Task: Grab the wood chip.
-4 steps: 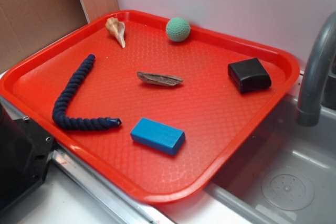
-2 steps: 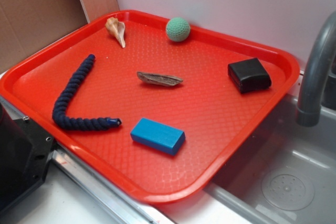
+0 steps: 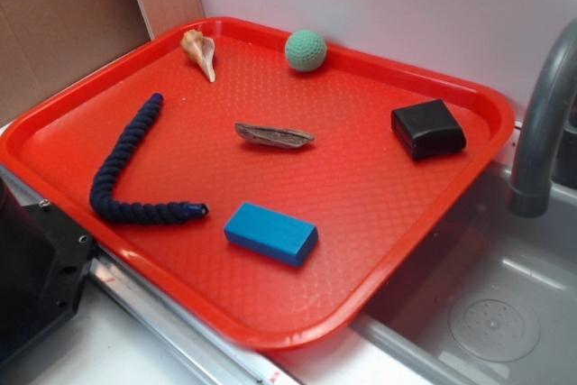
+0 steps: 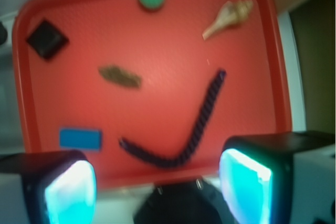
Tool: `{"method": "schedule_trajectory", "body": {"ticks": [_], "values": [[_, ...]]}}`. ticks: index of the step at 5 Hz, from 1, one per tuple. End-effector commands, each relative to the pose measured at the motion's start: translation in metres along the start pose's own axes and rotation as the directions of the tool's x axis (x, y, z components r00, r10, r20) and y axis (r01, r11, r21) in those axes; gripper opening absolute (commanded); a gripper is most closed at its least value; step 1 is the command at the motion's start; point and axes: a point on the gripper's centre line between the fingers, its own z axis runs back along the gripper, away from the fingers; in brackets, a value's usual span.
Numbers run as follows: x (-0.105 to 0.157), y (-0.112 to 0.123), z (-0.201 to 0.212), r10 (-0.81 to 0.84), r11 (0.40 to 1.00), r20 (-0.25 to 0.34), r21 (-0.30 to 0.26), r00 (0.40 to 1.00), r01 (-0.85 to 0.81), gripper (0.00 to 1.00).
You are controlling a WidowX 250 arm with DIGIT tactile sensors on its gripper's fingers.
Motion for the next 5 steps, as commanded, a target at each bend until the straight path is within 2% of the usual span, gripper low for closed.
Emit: {"method": "schedule_trajectory", "body": {"ticks": [1,2,3,4,5], "values": [[0.097,-0.036,-0.024,-0.242,0.969,0.017,0.049,0.970,0.241,1.00],[0.098,-0.072,-0.058,-0.474,0.878,-0.032,0.056,0.880,0.475,1.00],[0.070,-0.087,-0.082,-0.635,0.769,-0.053,0.045,0.771,0.637,1.00],[0.027,-0.087,-0.089,-0.758,0.651,-0.059,0.003,0.650,0.759,1.00],[0.001,-0.063,-0.094,-0.789,0.612,-0.080,-0.014,0.610,0.790,1.00]]}}
